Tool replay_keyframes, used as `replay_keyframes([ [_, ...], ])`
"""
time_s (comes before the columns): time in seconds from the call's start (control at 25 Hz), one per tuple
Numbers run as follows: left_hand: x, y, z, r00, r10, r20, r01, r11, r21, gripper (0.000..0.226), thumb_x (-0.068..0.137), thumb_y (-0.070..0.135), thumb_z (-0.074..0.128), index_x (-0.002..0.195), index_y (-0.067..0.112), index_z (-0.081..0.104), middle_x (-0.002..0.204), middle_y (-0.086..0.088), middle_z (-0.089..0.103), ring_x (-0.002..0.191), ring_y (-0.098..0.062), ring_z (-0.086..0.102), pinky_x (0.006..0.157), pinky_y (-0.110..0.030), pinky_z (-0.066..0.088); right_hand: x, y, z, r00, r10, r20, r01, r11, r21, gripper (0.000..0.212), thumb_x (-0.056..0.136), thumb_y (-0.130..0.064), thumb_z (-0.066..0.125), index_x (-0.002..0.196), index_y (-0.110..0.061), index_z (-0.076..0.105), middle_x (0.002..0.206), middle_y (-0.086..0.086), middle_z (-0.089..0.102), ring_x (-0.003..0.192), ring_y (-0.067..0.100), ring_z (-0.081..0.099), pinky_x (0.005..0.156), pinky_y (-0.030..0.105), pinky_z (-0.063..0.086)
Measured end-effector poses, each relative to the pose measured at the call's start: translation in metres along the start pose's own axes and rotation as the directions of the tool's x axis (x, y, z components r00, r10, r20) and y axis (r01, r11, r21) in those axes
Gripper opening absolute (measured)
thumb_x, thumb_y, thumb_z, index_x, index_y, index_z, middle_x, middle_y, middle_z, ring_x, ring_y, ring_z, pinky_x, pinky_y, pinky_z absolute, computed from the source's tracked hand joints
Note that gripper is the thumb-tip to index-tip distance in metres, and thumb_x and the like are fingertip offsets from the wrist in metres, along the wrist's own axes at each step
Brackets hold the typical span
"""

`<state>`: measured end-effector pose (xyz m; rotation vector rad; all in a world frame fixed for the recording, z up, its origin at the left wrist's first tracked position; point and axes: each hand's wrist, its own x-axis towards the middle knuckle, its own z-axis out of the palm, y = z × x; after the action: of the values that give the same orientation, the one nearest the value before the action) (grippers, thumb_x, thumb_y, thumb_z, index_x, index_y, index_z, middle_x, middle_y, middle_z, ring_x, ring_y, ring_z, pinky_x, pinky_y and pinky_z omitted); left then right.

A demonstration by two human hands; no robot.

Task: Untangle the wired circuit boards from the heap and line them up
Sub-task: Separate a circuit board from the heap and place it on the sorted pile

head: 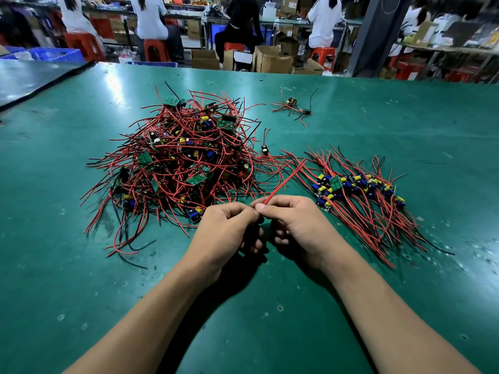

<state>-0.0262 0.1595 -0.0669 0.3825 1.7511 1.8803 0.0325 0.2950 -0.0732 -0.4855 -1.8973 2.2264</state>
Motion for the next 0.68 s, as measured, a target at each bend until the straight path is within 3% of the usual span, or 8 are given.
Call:
replay_keyframes([
  [0.16, -0.002, 0.002, 0.001, 1.000, -0.003, 0.013, 0.003, 1.000, 0.000, 0.015, 0.085, -0.001, 0.060, 0.073, -0.007, 0.066, 0.055, -0.015, 0.061, 0.038, -0.020, 0.053, 0.038, -0.021, 0.043, 0.002, 0.000, -0.007, 0.997, -0.019, -0.070, 0.014, 0.997, -0.079, 0.015, 0.094, -0.019, 0.068, 0.084, -0.011, 0.076, 0.048, -0.005, 0.043, 0.039, 0.008, 0.033, 0.037, 0.016, 0.024],
  [0.36, -0.003, 0.003, 0.002, 0.998, -0.003, 0.066, -0.001, 0.999, 0.049, 0.016, 0.085, 0.001, 0.063, 0.072, -0.002, 0.071, 0.057, -0.012, 0.062, 0.042, -0.019, 0.053, 0.042, -0.021, 0.045, 0.011, 0.001, -0.021, 0.963, -0.101, -0.252, 0.071, 0.990, -0.125, 0.017, 0.096, -0.017, 0.065, 0.086, -0.009, 0.075, 0.049, -0.005, 0.037, 0.040, 0.007, 0.033, 0.038, 0.016, 0.026],
  [0.44, -0.004, 0.003, 0.001, 0.997, 0.001, 0.079, -0.006, 0.998, 0.056, 0.017, 0.085, 0.001, 0.062, 0.071, -0.002, 0.070, 0.055, -0.013, 0.061, 0.041, -0.020, 0.052, 0.041, -0.020, 0.044, 0.013, 0.003, -0.024, 0.943, -0.127, -0.306, 0.090, 0.987, -0.133, 0.019, 0.095, -0.018, 0.066, 0.087, -0.002, 0.071, 0.055, 0.003, 0.039, 0.038, 0.007, 0.033, 0.037, 0.016, 0.026],
  [0.56, -0.005, 0.004, 0.001, 0.994, -0.003, 0.111, -0.006, 0.997, 0.080, 0.016, 0.085, 0.002, 0.063, 0.071, -0.002, 0.071, 0.056, -0.013, 0.062, 0.041, -0.021, 0.052, 0.041, -0.020, 0.043, 0.015, 0.002, -0.028, 0.920, -0.136, -0.368, 0.114, 0.990, -0.081, 0.020, 0.094, -0.017, 0.068, 0.084, 0.000, 0.067, 0.071, 0.012, 0.045, 0.038, 0.006, 0.033, 0.036, 0.016, 0.026],
  [0.68, -0.005, 0.005, -0.001, 0.993, -0.010, 0.119, 0.000, 0.997, 0.082, 0.016, 0.085, 0.004, 0.064, 0.072, 0.000, 0.071, 0.056, -0.013, 0.063, 0.042, -0.022, 0.053, 0.041, -0.021, 0.043, 0.016, -0.001, -0.027, 0.914, -0.104, -0.393, 0.127, 0.991, 0.031, 0.018, 0.095, -0.018, 0.067, 0.084, -0.004, 0.067, 0.065, 0.005, 0.040, 0.038, 0.006, 0.030, 0.034, 0.016, 0.024],
])
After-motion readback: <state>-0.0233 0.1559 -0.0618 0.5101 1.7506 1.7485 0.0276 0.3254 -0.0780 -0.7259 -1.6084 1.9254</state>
